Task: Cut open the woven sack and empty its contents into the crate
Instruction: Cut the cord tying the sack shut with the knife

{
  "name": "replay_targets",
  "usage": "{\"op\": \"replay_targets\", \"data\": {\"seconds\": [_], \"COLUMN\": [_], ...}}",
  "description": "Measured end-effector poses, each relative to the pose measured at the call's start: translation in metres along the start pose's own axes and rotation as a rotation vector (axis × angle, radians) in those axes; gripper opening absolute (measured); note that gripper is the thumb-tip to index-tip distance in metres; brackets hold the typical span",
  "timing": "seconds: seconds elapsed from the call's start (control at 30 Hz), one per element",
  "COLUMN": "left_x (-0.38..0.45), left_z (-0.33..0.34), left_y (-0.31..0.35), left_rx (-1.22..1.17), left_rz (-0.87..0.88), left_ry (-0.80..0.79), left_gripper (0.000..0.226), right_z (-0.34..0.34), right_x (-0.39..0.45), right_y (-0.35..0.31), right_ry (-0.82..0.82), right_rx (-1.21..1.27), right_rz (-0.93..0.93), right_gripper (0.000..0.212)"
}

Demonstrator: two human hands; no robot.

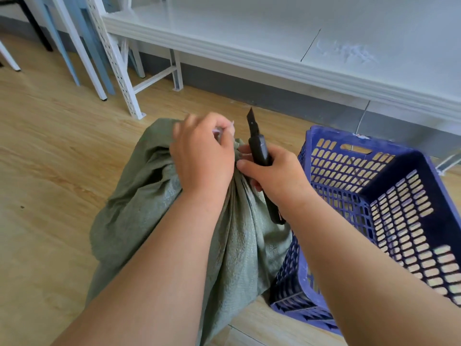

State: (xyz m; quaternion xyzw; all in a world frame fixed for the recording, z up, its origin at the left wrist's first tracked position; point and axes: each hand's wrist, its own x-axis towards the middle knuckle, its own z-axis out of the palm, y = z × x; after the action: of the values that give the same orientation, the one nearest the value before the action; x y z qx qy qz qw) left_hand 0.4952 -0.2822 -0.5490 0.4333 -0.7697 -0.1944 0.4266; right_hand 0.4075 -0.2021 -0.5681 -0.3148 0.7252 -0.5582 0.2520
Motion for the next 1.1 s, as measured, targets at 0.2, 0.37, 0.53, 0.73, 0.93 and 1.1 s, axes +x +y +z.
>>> {"op": "replay_targets", "data": {"seconds": [0.2,0.37,0.53,0.73,0.93,1.1], "left_x": [0.028,0.025,0.04,0.072,0.087,0.092], "left_z": [-0.026,-0.008,0.027,0.078,0.123,0.142], "left_y": [0.022,0.035,0.069,0.125,0.173,0.19], "left_rx": [-0.721,-0.679,-0.606,-0.567,-0.577,-0.534], "left_rz": [-0.286,-0.233,-0.124,-0.105,-0.141,-0.146], "left_ry": [-0.193,-0.392,-0.507,-0.625,-0.679,-0.687], "left_gripper": [0.007,0.008,0.005,0.003,0.04,0.041], "right_z": [-0.016,-0.049,-0.095,-0.156,-0.206,-0.224], "right_x": [0.005,0.022,0.034,0.058,0.095,0.14], "right_y": [-0.016,-0.029,-0.036,-0.047,-0.046,-0.039], "right_ry": [0.034,0.065,0.141,0.192,0.227,0.374], "right_rx": [0.467,0.638,0.283,-0.23,0.063,0.101], "right_rz": [0.024,0.095,0.024,0.046,0.311,0.286], "right_gripper": [0.023,0.024,0.005,0.008,0.02,0.02]}}
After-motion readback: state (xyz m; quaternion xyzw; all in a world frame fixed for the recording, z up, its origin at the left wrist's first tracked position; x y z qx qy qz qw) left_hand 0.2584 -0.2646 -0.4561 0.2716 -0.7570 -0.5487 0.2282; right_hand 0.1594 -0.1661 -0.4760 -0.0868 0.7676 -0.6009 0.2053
